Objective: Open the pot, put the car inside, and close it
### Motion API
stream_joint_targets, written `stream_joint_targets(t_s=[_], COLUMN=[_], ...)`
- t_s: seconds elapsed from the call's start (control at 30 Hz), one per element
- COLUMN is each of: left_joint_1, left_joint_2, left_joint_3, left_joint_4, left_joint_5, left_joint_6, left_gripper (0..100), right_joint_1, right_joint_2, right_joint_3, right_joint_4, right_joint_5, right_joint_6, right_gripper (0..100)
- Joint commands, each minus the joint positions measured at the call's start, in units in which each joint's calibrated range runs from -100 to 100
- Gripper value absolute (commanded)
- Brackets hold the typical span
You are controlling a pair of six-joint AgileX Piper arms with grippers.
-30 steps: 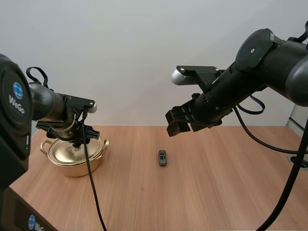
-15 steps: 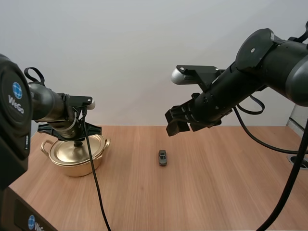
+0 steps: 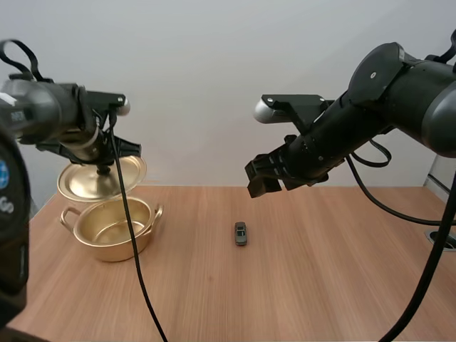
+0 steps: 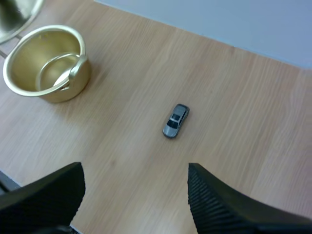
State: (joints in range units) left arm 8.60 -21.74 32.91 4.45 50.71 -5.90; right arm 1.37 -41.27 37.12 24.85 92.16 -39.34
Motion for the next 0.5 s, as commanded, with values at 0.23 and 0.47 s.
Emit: stream_joint_targets(t_s=[0.23,0.47], left_joint_1=[-0.04,-0.04], left_joint_2=[-27.65,-36.98], left_joint_3=[-8.56,-8.56], left_joint_4=[0.14,-3.52], left_joint_5=[18.9,33.99], left_joint_6=[2.25,4.37], left_gripper=[0,0], right_joint_1=[-0.02,-0.02], right_joint_2=[15.51,30.01], right_joint_3=[0.0,0.0], right_joint_4=[5.11,6.19], right_joint_5=[-4.82,6.07], right_joint_6=[-4.38,-10.59], right_gripper=[100,100])
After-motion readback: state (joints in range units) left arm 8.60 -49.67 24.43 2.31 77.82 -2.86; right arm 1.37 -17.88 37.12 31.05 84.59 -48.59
